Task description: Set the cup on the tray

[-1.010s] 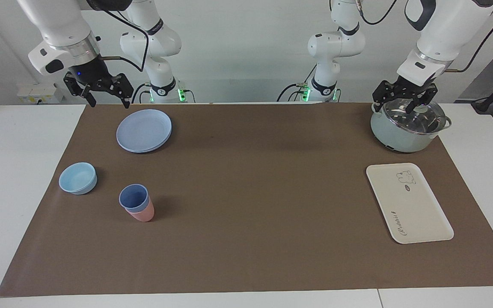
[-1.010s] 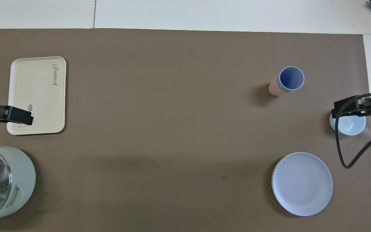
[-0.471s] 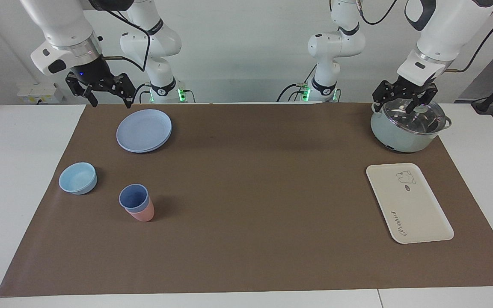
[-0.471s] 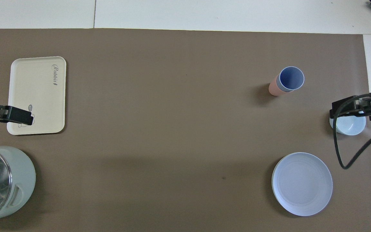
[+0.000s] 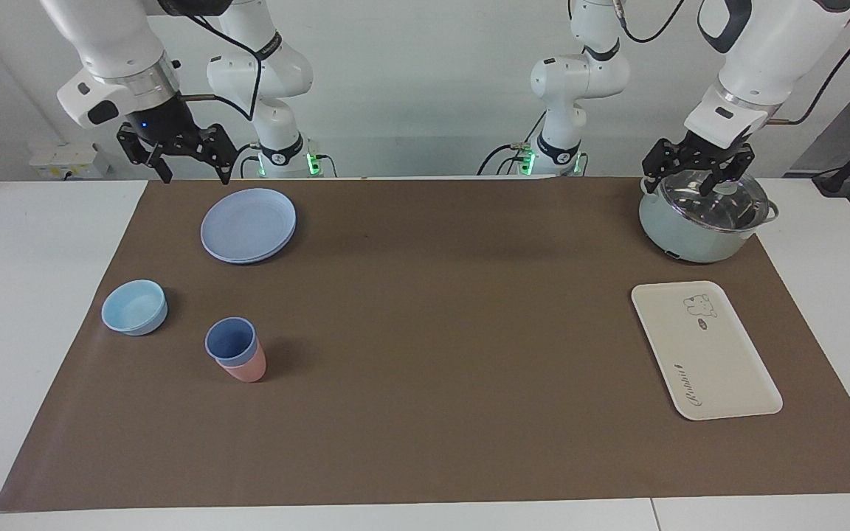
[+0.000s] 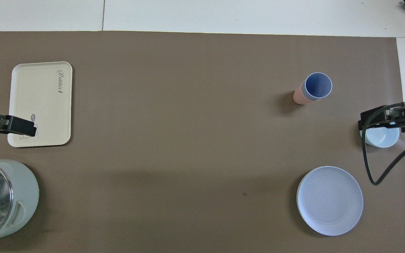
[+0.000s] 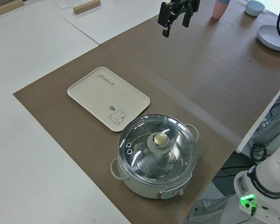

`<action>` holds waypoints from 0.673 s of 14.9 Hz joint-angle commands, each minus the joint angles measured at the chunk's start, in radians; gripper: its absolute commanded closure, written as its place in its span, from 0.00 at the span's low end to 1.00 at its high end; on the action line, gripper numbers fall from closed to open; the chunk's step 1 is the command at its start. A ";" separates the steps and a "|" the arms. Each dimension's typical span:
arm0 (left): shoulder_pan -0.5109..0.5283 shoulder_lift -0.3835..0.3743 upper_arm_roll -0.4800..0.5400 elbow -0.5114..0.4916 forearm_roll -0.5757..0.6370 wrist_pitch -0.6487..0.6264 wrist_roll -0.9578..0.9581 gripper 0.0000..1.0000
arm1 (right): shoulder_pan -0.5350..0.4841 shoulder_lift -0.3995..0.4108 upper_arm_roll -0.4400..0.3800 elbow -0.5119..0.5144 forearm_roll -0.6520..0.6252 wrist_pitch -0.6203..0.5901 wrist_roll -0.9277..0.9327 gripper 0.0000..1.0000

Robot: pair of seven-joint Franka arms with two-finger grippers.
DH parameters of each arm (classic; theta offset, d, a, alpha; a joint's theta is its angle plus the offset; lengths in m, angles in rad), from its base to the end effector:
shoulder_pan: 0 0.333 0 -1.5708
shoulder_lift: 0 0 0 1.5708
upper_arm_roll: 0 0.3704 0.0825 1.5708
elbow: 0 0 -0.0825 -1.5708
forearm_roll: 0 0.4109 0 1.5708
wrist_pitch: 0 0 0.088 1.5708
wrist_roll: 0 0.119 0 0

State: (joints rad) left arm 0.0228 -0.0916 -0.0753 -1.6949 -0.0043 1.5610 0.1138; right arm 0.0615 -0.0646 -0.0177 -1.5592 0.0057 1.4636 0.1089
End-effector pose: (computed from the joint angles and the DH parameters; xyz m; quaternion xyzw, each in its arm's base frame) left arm 0.5437 -0.0311 0.6557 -0.9963 0.0828 0.0213 0.0006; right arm 0.5456 0.0242 0.6998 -0.9994 0.0323 0.0157 0.0022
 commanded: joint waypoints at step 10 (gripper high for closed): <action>0.016 -0.010 -0.006 -0.008 -0.003 -0.009 0.017 0.00 | -0.014 -0.116 -0.008 -0.053 0.017 -0.047 -0.023 0.03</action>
State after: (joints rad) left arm 0.0228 -0.0916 -0.0753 -1.6949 -0.0043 1.5610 0.1138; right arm 0.0588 -0.1609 -0.0262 -1.5769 0.0063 1.3888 0.1035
